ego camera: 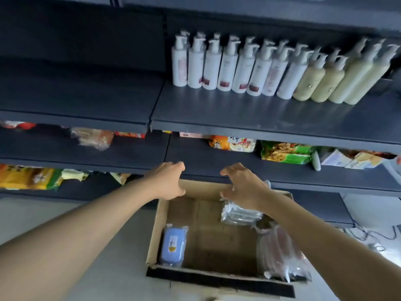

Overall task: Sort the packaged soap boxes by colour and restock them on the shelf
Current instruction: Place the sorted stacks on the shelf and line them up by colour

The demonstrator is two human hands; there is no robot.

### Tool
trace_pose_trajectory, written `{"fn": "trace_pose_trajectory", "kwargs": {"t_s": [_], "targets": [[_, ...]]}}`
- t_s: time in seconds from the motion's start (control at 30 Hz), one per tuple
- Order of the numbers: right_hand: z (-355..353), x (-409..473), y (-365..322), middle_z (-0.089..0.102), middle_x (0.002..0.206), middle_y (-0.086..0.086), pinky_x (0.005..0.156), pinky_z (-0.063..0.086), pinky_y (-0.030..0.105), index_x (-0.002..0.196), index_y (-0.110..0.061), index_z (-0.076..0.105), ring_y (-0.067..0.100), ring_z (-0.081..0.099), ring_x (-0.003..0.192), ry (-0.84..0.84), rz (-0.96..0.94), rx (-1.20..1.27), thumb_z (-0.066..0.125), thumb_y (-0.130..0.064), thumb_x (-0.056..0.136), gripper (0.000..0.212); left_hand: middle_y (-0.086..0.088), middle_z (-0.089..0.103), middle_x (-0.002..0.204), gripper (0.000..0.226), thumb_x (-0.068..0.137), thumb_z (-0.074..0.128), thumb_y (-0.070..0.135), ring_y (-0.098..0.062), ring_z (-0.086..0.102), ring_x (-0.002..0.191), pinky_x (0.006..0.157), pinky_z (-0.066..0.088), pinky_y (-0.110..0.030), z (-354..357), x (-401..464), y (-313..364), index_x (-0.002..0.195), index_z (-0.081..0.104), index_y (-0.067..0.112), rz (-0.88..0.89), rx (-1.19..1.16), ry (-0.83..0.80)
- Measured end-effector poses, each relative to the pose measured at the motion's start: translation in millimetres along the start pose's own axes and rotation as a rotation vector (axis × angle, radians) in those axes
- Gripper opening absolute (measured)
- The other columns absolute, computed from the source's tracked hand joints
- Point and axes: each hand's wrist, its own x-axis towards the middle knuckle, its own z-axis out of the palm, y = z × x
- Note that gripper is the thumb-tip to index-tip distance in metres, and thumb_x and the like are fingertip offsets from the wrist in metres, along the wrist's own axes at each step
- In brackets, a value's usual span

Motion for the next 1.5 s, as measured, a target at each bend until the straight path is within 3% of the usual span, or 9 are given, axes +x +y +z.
{"fn": "trace_pose_trajectory", "kwargs": {"t_s": [0.27, 0.4, 0.47, 0.6, 0.73, 0.97, 1.13, 1.23, 1.5], "targets": [[138, 21, 27, 0.044, 0.137, 0.010, 0.095, 0.043, 0.033, 0.135, -0.010, 0.045, 0.026, 0.046, 0.121, -0.274, -0.008, 0.023, 0.052, -0.023, 0.093, 0.045, -0.012, 0.056, 0.123, 0.044, 0.084, 0.063, 0.027, -0.032, 0.056, 0.108, 0.079, 0.044, -0.034, 169, 23, -49, 0.119, 0.041, 0.011, -0.218, -0.079, -0.212], [199, 42, 51, 0.044, 0.137, 0.009, 0.099, 0.043, 0.035, 0.136, -0.014, 0.044, 0.027, 0.046, 0.124, -0.344, 0.007, 0.061, 0.055, -0.024, 0.091, 0.047, -0.013, 0.048, 0.137, 0.082, 0.086, 0.061, 0.029, -0.031, 0.048, 0.124, 0.096, 0.039, -0.033, 260, 43, -61, 0.150, 0.012, 0.010, -0.405, -0.179, -0.245], [225, 53, 63, 0.045, 0.137, 0.010, 0.099, 0.043, 0.035, 0.137, -0.015, 0.043, 0.026, 0.048, 0.124, -0.343, 0.008, 0.072, 0.056, -0.026, 0.091, 0.049, -0.014, 0.043, 0.143, 0.097, 0.084, 0.063, 0.035, -0.031, 0.042, 0.129, 0.103, 0.032, -0.033, 293, 54, -65, 0.152, -0.002, 0.008, -0.472, -0.186, -0.196], [266, 75, 85, 0.044, 0.138, 0.008, 0.098, 0.045, 0.037, 0.138, -0.017, 0.041, 0.026, 0.049, 0.122, -0.340, -0.008, 0.055, 0.057, -0.027, 0.093, 0.049, -0.014, 0.035, 0.148, 0.109, 0.075, 0.074, 0.043, -0.028, 0.040, 0.132, 0.104, 0.034, -0.033, 337, 75, -71, 0.151, 0.007, 0.004, -0.559, -0.236, -0.085], [296, 93, 103, 0.048, 0.133, 0.008, 0.092, 0.047, 0.035, 0.136, -0.017, 0.041, 0.028, 0.052, 0.117, -0.328, -0.027, 0.047, 0.055, -0.019, 0.093, 0.045, -0.016, 0.029, 0.145, 0.127, 0.068, 0.077, 0.054, -0.029, 0.039, 0.128, 0.099, 0.038, -0.038, 367, 89, -59, 0.150, -0.007, 0.007, -0.689, -0.146, -0.070], [321, 110, 118, 0.054, 0.124, 0.010, 0.086, 0.052, 0.037, 0.134, -0.015, 0.042, 0.028, 0.058, 0.107, -0.350, -0.034, 0.034, 0.052, -0.016, 0.094, 0.041, -0.019, 0.029, 0.140, 0.111, 0.079, 0.071, 0.046, -0.032, 0.040, 0.122, 0.083, 0.043, -0.039, 373, 103, -57, 0.150, -0.006, 0.009, -0.722, -0.136, 0.007], [320, 118, 111, 0.053, 0.131, 0.012, 0.093, 0.049, 0.040, 0.137, -0.016, 0.040, 0.030, 0.055, 0.116, -0.369, -0.043, 0.036, 0.051, -0.017, 0.094, 0.044, -0.015, 0.033, 0.136, 0.099, 0.084, 0.061, 0.049, -0.031, 0.037, 0.124, 0.088, 0.040, -0.039, 331, 86, -54, 0.151, -0.002, 0.013, -0.580, -0.137, 0.143], [318, 119, 103, 0.054, 0.126, 0.013, 0.084, 0.049, 0.034, 0.135, -0.014, 0.042, 0.030, 0.057, 0.111, -0.361, -0.076, 0.010, 0.052, -0.016, 0.093, 0.043, -0.014, 0.037, 0.134, 0.096, 0.083, 0.060, 0.048, -0.031, 0.038, 0.121, 0.094, 0.038, -0.038, 296, 73, -52, 0.152, 0.002, 0.014, -0.471, -0.154, 0.292], [352, 133, 75, 0.026, 0.147, 0.000, 0.096, 0.044, 0.035, 0.148, -0.024, 0.020, 0.024, 0.031, 0.132, -0.390, -0.278, -0.105, 0.056, -0.002, 0.082, 0.078, -0.009, 0.042, 0.132, 0.091, 0.075, 0.071, 0.037, -0.031, 0.039, 0.118, 0.088, 0.043, -0.043, 247, 39, -89, 0.150, 0.021, 0.020, -0.502, -0.234, 0.477]]}}
